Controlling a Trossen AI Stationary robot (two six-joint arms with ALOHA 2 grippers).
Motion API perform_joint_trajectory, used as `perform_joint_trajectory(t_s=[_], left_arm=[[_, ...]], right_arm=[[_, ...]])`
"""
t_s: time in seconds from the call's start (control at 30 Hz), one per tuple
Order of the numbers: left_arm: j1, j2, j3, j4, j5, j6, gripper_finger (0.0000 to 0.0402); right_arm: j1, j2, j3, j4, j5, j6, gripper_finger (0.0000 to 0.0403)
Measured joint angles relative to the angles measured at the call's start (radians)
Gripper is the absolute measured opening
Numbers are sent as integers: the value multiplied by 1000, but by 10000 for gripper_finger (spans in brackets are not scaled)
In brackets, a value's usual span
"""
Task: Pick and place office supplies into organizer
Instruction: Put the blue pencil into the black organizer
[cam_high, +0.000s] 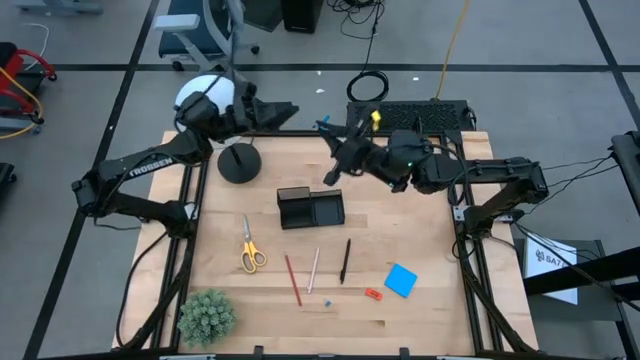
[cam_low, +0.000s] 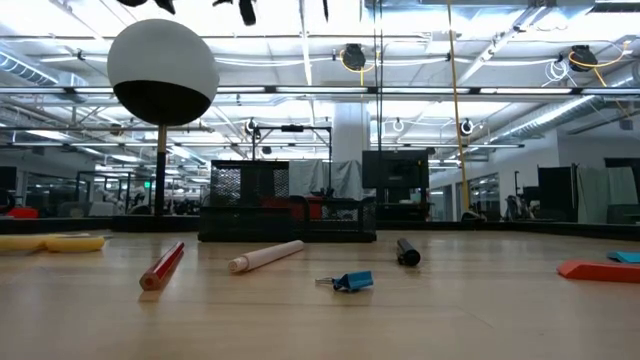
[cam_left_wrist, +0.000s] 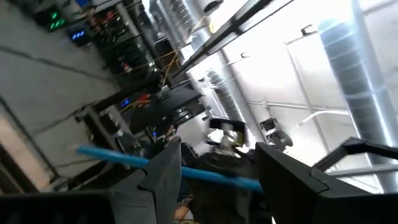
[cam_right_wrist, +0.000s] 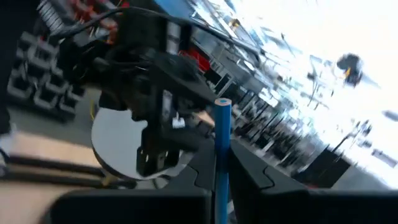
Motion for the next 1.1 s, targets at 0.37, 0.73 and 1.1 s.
perform_joint_trajectory(t_s=[0.37, 0.73, 1.1], left_arm=[[2, -157, 0, -6, -28, 219, 195], [-29, -283, 0, -228, -33, 440, 195], [-134, -329, 0, -422, -176, 764, 195]], right_arm=[[-101, -10, 0, -64, -285, 506, 13], [-194, 1, 0, -112, -500, 695, 13], [-226, 18, -187, 10, -592, 828, 13]])
